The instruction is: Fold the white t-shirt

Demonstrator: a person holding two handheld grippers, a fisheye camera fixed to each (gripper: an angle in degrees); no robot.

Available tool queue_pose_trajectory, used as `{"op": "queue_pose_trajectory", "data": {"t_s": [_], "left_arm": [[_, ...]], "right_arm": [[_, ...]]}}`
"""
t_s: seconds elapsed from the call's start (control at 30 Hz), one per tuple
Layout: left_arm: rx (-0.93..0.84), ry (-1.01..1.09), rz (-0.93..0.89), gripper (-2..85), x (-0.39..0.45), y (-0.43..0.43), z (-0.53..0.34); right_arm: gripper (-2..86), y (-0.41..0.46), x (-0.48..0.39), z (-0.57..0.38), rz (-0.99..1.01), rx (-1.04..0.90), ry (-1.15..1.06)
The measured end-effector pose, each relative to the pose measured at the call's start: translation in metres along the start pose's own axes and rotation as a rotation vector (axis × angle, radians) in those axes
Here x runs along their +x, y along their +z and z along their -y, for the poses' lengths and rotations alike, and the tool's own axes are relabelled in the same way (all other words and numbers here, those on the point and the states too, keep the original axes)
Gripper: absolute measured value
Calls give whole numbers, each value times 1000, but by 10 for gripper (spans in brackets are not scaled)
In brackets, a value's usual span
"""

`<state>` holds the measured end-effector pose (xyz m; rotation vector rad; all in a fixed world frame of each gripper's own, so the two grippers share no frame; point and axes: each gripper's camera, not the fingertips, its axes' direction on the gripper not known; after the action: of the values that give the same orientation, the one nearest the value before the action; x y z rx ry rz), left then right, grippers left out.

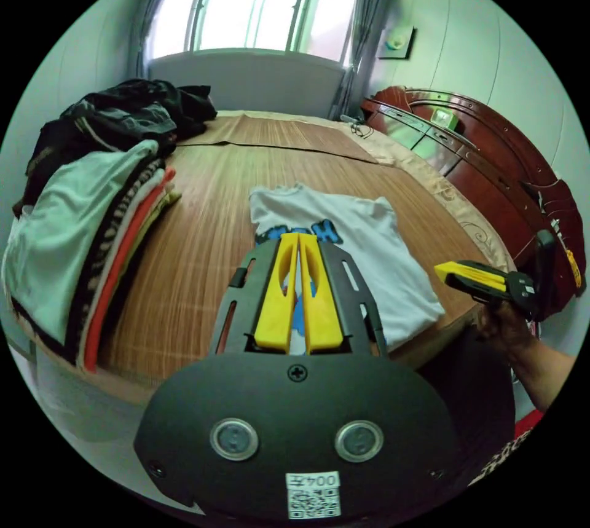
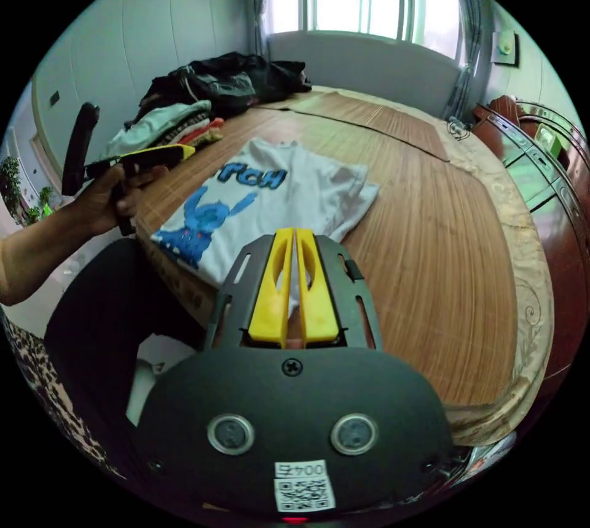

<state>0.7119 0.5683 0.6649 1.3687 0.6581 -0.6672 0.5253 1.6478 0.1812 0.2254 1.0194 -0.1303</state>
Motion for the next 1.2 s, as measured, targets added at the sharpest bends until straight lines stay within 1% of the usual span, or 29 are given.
{"op": "queue_pose_trajectory", "data": {"t_s": [0.07, 0.1, 0.13, 0.2, 0.23, 0.27, 0.3, 0.4, 0.47, 0.5, 0.53, 0.57, 0.6, 0.63, 0.67, 0.73, 0.77, 0.83, 0.87, 0.93, 1.0, 1.07, 1.1, 1.2], "left_arm": [[-50, 14, -54, 1, 1, 26, 30], [-109, 32, -63, 1, 2, 49, 48], [-175, 27, -26, 1, 1, 74, 59], [-286, 5, 59, 2, -6, 109, 64], [-388, 2, 114, 2, -12, 132, 61], [-426, 15, 115, 2, -13, 141, 57], [-349, 42, 117, 2, -12, 139, 53], [-353, 77, 165, 4, -4, 140, 51], [-355, 77, 165, 5, -5, 139, 50], [-361, 55, 156, 6, -9, 137, 50], [-381, 41, 115, 7, -14, 131, 51], [-381, 23, 22, 8, -16, 120, 51], [-355, 14, -33, 8, -16, 110, 51], [-285, -6, -129, 9, -14, 84, 46], [-258, -11, -164, 10, -12, 71, 42], [-204, -13, -250, 14, 1, 11, 11], [-192, -10, -262, 16, 6, -4, -1], [-105, 7, -238, 26, 27, -62, -60], [-87, 24, -221, 32, 33, -74, -76], [-20, 62, -172, 67, 55, -110, -135], [-8, 42, -211, 104, 61, -120, -166], [-35, 19, -242, 129, 60, -120, -182], [-28, 12, -224, 139, 57, -119, -189], [-19, 71, -137, 154, 56, -113, -204]], "right_arm": [[69, 15, 10, 27, 5, -30, -3], [80, 30, 16, 43, 12, -58, 7], [81, 38, 19, 50, 16, -79, 12], [81, 76, 27, 65, 21, -191, 49], [79, 86, 28, 66, 20, -232, 57], [78, 108, 29, 64, 6, -318, 65], [77, 116, 27, 60, 4, -309, 61], [74, 118, 26, 50, -8, -272, 79], [63, 120, 29, 46, 3, -275, 93], [33, 118, 34, 45, 29, -279, 112], [18, 115, 36, 44, 42, -272, 123], [11, 104, 37, 41, 80, -238, 136], [5, 85, 33, 36, 101, -177, 130], [4, 73, 29, 33, 109, -135, 116], [3, 46, 19, 22, 124, -67, 96], [6, 9, 5, -5, 195, -7, 95], [12, -13, -5, -30, 249, 32, 110], [60, -37, -25, -74, 331, 90, 134], [89, -49, -40, -105, 388, 145, 122], [121, -58, -61, -147, 414, 181, 130], [160, -57, -76, -190, 431, 188, 183], [163, -53, -82, -215, 397, 207, 219], [162, -49, -88, -228, 350, 211, 211], [161, -42, -95, -232, 333, 212, 176]]}}
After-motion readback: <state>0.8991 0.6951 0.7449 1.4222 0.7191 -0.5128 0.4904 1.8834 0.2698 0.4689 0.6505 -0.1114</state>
